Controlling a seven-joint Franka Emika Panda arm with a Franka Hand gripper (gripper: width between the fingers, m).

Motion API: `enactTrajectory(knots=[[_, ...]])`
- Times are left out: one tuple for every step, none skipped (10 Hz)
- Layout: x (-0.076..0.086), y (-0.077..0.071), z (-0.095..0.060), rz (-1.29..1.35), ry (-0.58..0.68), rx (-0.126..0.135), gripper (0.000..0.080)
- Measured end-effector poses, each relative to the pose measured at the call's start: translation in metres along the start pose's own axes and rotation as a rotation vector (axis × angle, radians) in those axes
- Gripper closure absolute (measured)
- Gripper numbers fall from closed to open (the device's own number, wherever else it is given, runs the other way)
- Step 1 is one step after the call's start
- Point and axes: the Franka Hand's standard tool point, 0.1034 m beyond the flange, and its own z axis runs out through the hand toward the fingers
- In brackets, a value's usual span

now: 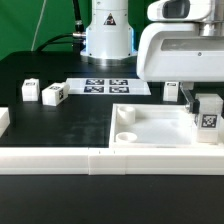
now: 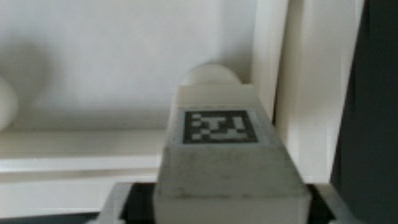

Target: Assemble one leg

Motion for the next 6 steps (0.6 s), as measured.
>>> enactTrajectory(knots=[[0.0002, 0.001, 0.0, 0.126, 0.003, 0.007, 0.0508], [-0.0002, 0.0011, 0.0, 0.207, 0.003, 0.007, 0.0508], [-0.0005, 0.0003, -0.0001, 0.371, 0.0, 0.016, 0.0508], [-0.0017, -0.0019, 0.0001, 0.49, -0.001, 0.016, 0.0508], [-0.0023, -0.0014, 0.0002, 0.639, -0.002, 0.011, 0.0508], [-0.0029, -0.0013, 0.0004, 0.766, -0.002, 0.009, 0.0508]])
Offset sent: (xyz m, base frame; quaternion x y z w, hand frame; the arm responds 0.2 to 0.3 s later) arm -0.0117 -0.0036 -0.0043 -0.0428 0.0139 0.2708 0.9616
